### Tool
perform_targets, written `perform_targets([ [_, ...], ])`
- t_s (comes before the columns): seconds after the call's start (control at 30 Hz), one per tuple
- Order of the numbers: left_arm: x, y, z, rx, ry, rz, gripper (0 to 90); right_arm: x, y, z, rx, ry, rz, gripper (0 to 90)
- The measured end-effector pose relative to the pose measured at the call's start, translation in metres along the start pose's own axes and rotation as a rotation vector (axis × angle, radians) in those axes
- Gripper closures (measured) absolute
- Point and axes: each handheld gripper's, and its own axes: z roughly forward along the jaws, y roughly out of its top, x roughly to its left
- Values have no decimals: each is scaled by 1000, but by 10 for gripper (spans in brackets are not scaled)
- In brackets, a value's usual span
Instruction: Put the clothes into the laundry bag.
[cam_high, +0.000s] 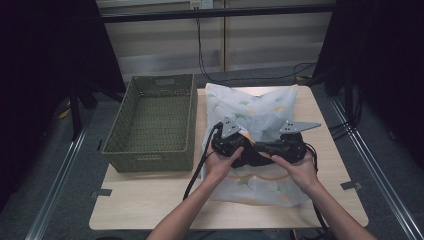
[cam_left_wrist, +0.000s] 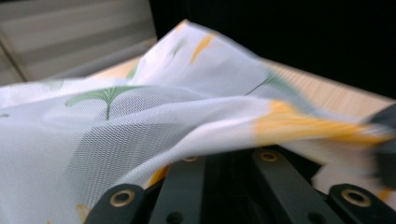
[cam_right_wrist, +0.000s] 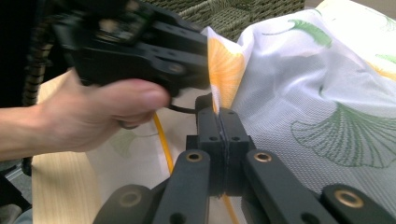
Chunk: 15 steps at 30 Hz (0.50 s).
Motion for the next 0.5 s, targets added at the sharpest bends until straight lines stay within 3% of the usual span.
perform_targets([
  [0.03,1,-7,6,32,-7,-5,863,0,-1,1,6,1,1,900],
  [0.13,-4,-21,16,98,14,32,815,-1,-3,5,25,-3,6,900],
  [0.27,-4,-31,19,110,-2,8,710,-2,-6,9,43,-1,5,900],
  [0.37,-3,-28,16,105,10,-12,507,-5,-8,9,50,-7,7,900],
  [0.4,-2,-27,13,112,-5,-37,452,-6,-9,9,53,-10,12,900],
  [0.5,-3,-27,6,130,-42,-31,340,-9,-11,10,58,-14,20,900],
])
